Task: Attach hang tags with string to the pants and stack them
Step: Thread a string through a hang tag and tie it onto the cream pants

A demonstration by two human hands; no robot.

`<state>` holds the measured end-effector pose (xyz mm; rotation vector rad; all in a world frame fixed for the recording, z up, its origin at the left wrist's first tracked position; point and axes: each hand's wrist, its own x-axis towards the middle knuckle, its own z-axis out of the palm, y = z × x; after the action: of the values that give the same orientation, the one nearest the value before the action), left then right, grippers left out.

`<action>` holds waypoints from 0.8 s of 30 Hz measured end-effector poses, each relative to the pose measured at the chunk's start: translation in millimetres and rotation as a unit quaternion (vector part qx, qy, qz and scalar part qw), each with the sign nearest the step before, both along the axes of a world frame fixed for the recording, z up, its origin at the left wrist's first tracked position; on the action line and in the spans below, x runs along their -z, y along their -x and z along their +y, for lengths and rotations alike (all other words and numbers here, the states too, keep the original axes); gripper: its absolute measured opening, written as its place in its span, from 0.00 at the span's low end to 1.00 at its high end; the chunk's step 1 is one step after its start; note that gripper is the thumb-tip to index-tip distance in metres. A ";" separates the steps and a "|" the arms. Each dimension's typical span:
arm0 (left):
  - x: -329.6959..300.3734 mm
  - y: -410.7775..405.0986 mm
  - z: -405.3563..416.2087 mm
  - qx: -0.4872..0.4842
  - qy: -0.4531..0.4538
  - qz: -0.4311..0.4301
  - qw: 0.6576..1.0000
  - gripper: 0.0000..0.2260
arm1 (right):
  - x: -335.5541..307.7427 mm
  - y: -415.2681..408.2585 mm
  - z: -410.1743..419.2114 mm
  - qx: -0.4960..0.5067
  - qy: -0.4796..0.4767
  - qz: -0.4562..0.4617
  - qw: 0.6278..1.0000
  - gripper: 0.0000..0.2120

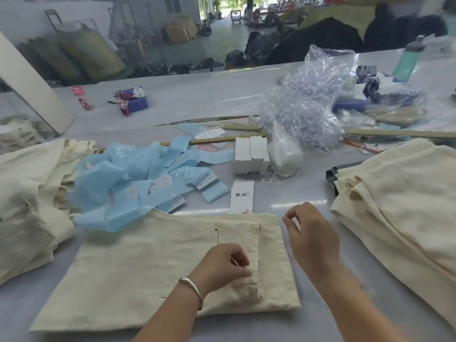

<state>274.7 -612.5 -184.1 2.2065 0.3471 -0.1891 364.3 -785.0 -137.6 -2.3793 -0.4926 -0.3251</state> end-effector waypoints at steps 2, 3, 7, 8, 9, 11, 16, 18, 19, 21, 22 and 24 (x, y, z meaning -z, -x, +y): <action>15.0 12.1 3.0 0.028 0.003 0.045 0.999 0.10 | 13.8 3.2 6.1 -0.040 -0.011 0.035 0.999 0.03; 20.1 16.4 3.6 0.029 -0.003 0.043 0.999 0.11 | 22.3 6.9 9.4 -0.066 -0.021 0.061 0.996 0.05; 26.4 17.4 6.6 0.019 -0.027 0.020 0.999 0.06 | 56.8 34.3 22.6 -0.146 -0.057 0.163 0.974 0.11; 26.0 15.6 6.9 0.019 -0.017 0.024 0.999 0.06 | 64.4 40.8 24.0 -0.155 -0.062 0.177 0.970 0.12; 25.7 13.3 7.2 0.016 0.000 0.028 0.999 0.06 | 70.7 46.7 24.6 -0.165 -0.066 0.188 0.966 0.12; 24.1 9.2 8.0 -0.013 0.056 0.033 0.998 0.06 | 79.7 55.5 25.1 -0.183 -0.066 0.184 0.963 0.07; 17.6 7.2 13.9 -0.102 0.238 0.076 0.963 0.11 | 91.7 65.3 33.8 -0.145 -0.028 -0.007 0.989 0.07; 17.2 8.4 16.5 -0.109 0.269 0.080 0.954 0.12 | 96.2 67.5 39.5 -0.108 -0.028 -0.085 0.990 0.07; 17.6 9.6 17.7 -0.119 0.279 0.078 0.950 0.11 | 98.0 68.6 42.5 -0.093 -0.031 -0.110 0.989 0.06; 20.4 12.6 21.1 -0.148 0.295 0.076 0.941 0.08 | 100.9 70.6 48.2 -0.065 -0.051 -0.121 0.989 0.06; 21.3 14.3 23.3 -0.160 0.307 0.081 0.935 0.06 | 102.1 71.8 50.4 -0.057 -0.062 -0.118 0.989 0.06; 22.0 16.4 28.3 -0.163 0.333 0.106 0.923 0.05 | 102.5 74.6 52.6 -0.055 -0.075 -0.112 0.989 0.07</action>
<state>258.3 -584.3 -206.1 1.4340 0.6569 -0.3105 289.7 -732.5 -240.1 -2.1708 -0.6768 -0.5629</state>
